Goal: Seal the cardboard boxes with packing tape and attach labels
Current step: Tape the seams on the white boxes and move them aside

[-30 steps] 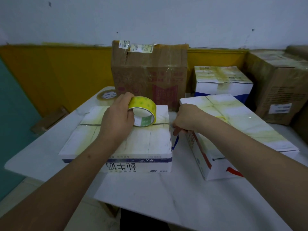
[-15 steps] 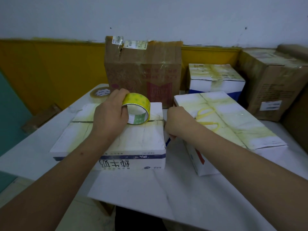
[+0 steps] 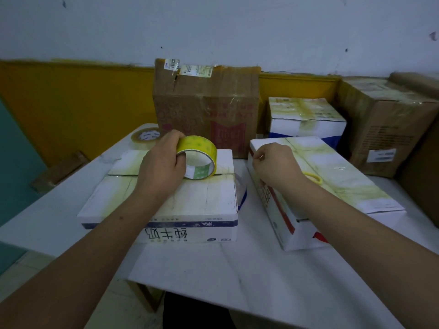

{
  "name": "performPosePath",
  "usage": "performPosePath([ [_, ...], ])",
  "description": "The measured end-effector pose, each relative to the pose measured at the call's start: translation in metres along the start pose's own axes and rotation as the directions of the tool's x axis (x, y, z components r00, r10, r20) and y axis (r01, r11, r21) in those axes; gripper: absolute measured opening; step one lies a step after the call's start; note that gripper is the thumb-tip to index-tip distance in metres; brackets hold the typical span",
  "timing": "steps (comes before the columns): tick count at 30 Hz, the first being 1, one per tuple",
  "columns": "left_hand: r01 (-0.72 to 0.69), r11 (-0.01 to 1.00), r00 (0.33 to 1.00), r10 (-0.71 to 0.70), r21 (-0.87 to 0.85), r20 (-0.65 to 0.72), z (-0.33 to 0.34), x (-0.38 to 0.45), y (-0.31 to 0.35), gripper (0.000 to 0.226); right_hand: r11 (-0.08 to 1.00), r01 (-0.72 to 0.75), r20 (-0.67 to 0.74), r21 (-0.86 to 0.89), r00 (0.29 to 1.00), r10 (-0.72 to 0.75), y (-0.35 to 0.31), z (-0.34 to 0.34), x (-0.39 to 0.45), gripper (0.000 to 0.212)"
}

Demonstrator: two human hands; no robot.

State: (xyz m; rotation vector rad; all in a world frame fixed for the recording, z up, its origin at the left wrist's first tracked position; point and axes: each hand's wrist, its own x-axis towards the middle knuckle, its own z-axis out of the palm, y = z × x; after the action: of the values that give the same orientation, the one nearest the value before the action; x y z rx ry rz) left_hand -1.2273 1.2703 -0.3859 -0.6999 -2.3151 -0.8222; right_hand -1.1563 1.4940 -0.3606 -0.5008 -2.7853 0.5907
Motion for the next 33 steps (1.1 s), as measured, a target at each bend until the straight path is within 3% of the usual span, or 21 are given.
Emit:
performPosePath([
  [3,0.017,0.997,0.999,-0.015,-0.072,0.034,0.002,0.002,-0.003,0.011,0.989,0.095,-0.209,0.117,0.975,-0.069,-0.004,0.001,-0.003,0.025],
  [5,0.045,0.989,0.996,-0.034,-0.144,0.079,0.004,0.003,-0.006,0.007,0.975,0.154,-0.247,0.159,0.963,-0.111,-0.019,0.009,-0.002,0.027],
  [8,0.083,0.968,0.991,-0.054,-0.237,0.126,0.004,0.004,-0.009,0.011,0.968,0.19,-0.171,0.165,0.972,-0.162,-0.04,0.038,0.008,0.033],
  [11,0.092,0.944,0.983,-0.036,-0.316,0.179,0.004,0.002,-0.009,0.019,0.975,0.127,-0.046,0.18,0.992,-0.121,-0.047,0.064,0.019,0.036],
  [15,0.074,0.928,0.968,0.022,-0.366,0.252,-0.004,0.005,-0.009,0.033,0.991,0.132,0.112,-0.038,0.986,-0.127,-0.045,0.07,0.026,0.047],
  [17,-0.002,0.964,0.962,0.074,-0.265,0.262,-0.027,0.019,-0.026,0.057,0.984,0.13,0.128,-0.126,0.985,-0.113,-0.047,0.068,0.027,0.049],
  [19,-0.086,0.996,0.932,0.08,0.001,0.354,-0.067,0.034,-0.063,0.071,0.973,0.127,0.117,-0.194,0.987,-0.106,-0.049,0.069,0.027,0.048],
  [21,-0.236,0.91,0.863,0.034,0.342,0.504,-0.112,0.039,-0.106,0.074,0.96,0.135,0.102,-0.246,0.988,-0.113,-0.051,0.069,0.025,0.045],
  [23,-0.361,0.782,0.812,-0.003,0.507,0.583,-0.132,0.033,-0.132,0.086,0.942,0.153,0.085,-0.298,0.987,-0.134,-0.054,0.068,0.025,0.041],
  [26,-0.455,0.662,0.785,-0.017,0.595,0.619,-0.128,0.036,-0.135,0.099,0.919,0.16,0.085,-0.359,0.987,-0.138,-0.057,0.065,0.024,0.041],
  [29,-0.563,0.538,0.744,0.001,0.627,0.668,-0.126,0.048,-0.131,0.097,0.898,0.173,0.101,-0.404,0.984,-0.145,-0.058,0.065,0.024,0.045],
  [33,-0.584,0.488,0.698,-0.106,0.648,0.709,-0.126,0.047,-0.129,0.099,0.881,0.139,0.13,-0.453,0.988,-0.089,-0.064,0.064,0.026,0.051],
])
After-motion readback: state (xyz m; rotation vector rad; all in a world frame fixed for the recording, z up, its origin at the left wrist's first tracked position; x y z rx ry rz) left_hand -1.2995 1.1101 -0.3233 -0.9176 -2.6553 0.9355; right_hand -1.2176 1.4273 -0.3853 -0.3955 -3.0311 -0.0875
